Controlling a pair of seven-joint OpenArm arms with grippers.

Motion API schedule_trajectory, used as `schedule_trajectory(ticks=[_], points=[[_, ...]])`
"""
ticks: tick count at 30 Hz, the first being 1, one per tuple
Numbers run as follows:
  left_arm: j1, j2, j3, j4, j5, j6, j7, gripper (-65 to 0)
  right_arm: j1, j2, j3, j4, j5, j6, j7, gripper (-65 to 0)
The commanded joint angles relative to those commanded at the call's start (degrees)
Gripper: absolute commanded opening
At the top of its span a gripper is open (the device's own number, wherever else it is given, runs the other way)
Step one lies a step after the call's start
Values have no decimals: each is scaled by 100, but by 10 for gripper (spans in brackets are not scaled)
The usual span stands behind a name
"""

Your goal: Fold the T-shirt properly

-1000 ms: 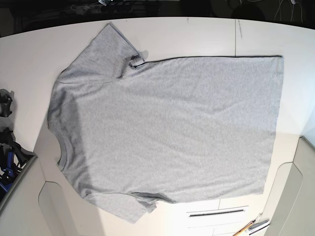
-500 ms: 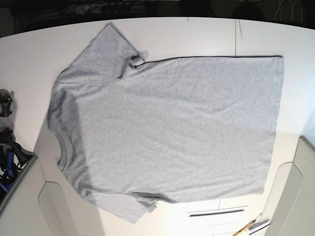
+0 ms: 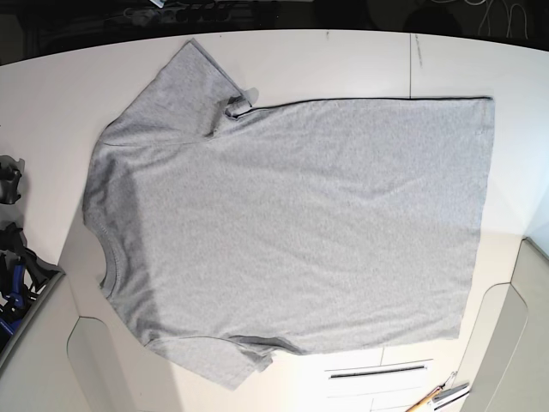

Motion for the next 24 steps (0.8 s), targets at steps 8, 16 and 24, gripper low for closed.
schedule_trajectory(ticks=[8,16,24], points=[[428,0,-1014,1106,-734,0,210,-594,-59,-4,1388,1333,1644,420,-435,-625],[409,0,-1805,2011,-1217,4,208,-594,330,-293,2817,1856,2326,391,-476,-573],[85,-4,-1923,2151,-1211,4,203,-544,999,-527,3425,1622,2592,-116,-699,-367]])
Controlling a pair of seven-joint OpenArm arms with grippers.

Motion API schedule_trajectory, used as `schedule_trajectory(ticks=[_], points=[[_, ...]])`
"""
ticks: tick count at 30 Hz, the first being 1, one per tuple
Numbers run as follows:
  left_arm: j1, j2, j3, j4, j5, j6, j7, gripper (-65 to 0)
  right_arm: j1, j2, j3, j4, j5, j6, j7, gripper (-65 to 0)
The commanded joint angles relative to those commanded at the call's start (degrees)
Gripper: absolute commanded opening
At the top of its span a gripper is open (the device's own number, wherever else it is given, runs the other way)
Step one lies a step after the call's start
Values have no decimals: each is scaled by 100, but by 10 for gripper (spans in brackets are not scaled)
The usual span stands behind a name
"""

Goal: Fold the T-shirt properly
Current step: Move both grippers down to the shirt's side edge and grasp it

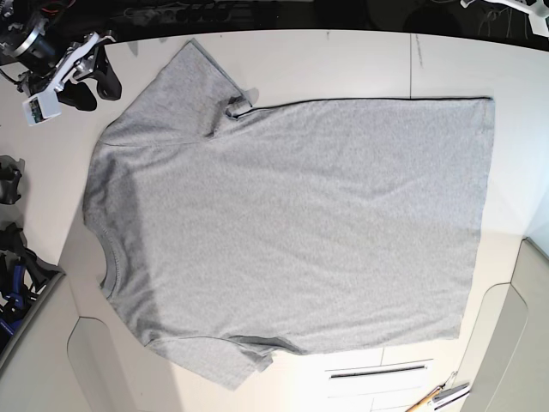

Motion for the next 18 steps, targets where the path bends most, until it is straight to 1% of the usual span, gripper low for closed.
schedule_trajectory(ticks=[1,3,5,8,10,12,15,18], points=[[-55,2,0,0,4,0,0,-501,9,0,0,-103,0,-28,4,-364],[-101,0,0,0,4,-2,-7,-410,94,-2,0,-380,11,-28,4,-337],[-188,-2,0,0,63,-2,-4,-359,208,0,0,-715,116,-22,7,-329],[-278,-15,0,-2,140,0,-50,-353,291,-24,-11,-1078,188,55,-2,-329],[-299,-17,0,-2,153,0,-70,-352,337,-114,-17,-1270,315,146,0,-329],[-358,-48,0,-2,203,2,-68,-340,452,-223,-68,-1416,337,155,-2,-329],[-420,-175,0,-2,339,4,-68,-283,625,-345,-256,-1698,278,151,-2,-329],[-437,-240,0,-2,435,46,-90,-274,763,-476,-472,-1982,240,149,0,-329]])
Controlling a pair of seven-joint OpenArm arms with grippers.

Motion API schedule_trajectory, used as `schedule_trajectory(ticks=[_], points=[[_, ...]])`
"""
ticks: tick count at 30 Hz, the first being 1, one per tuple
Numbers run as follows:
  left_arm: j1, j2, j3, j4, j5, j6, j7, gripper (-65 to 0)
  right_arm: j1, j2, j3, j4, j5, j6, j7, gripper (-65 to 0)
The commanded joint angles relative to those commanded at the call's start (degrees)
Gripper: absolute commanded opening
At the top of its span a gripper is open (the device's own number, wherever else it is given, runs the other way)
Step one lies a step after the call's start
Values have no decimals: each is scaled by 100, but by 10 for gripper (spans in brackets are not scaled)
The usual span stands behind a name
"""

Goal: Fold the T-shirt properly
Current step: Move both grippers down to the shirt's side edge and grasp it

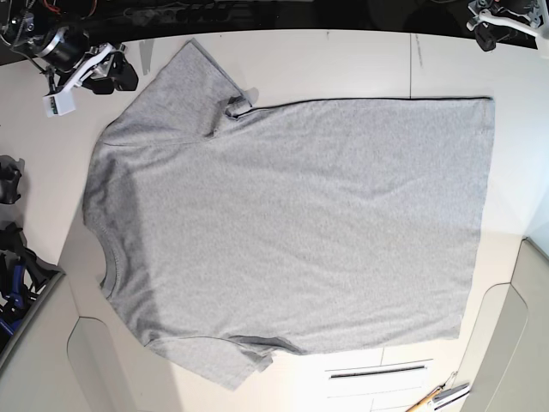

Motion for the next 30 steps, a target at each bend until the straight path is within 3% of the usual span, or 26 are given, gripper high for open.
schedule_trajectory(ticks=[3,15,19,25,30], points=[[-2,-63,0,0,0,221,-9,-274,92,-129,-190,-101,-22,2,0,-329],[-455,-63,0,-7,127,221,-90,-274,111,-479,-992,-101,-240,17,59,-329],[-717,-225,0,-66,313,581,-146,-274,114,-494,-1019,-101,-260,17,153,-329],[-1451,-581,2,-815,289,581,-256,-274,111,-527,-1019,-101,-343,17,155,-329],[-1963,-745,4,-1749,-116,577,-120,-274,111,-525,-1019,-101,-407,17,155,-329]])
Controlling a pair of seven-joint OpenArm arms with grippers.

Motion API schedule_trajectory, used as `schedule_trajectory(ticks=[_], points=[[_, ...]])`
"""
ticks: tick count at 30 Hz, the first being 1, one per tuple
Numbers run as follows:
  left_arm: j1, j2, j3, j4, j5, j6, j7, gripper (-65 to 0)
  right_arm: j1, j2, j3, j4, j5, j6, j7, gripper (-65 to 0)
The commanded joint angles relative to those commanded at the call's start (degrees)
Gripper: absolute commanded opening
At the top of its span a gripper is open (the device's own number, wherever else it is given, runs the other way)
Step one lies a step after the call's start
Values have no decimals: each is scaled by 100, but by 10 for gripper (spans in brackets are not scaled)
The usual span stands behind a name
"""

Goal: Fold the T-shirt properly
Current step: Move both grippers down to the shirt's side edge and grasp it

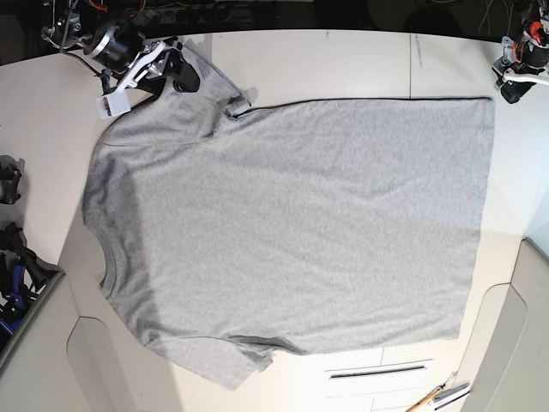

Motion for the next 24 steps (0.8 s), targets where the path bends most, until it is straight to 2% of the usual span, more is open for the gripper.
schedule_trajectory(ticks=[8,13,24], points=[[-531,-94,81,-979,-382,-85,214,-274,0,0,0,0,0,0,17,-329],[-750,-92,343,-1320,-317,-81,208,-274,0,0,0,0,0,0,17,-329],[-861,-157,345,-1335,-192,-83,389,-274,-2,0,0,0,-63,0,-2,-329]])
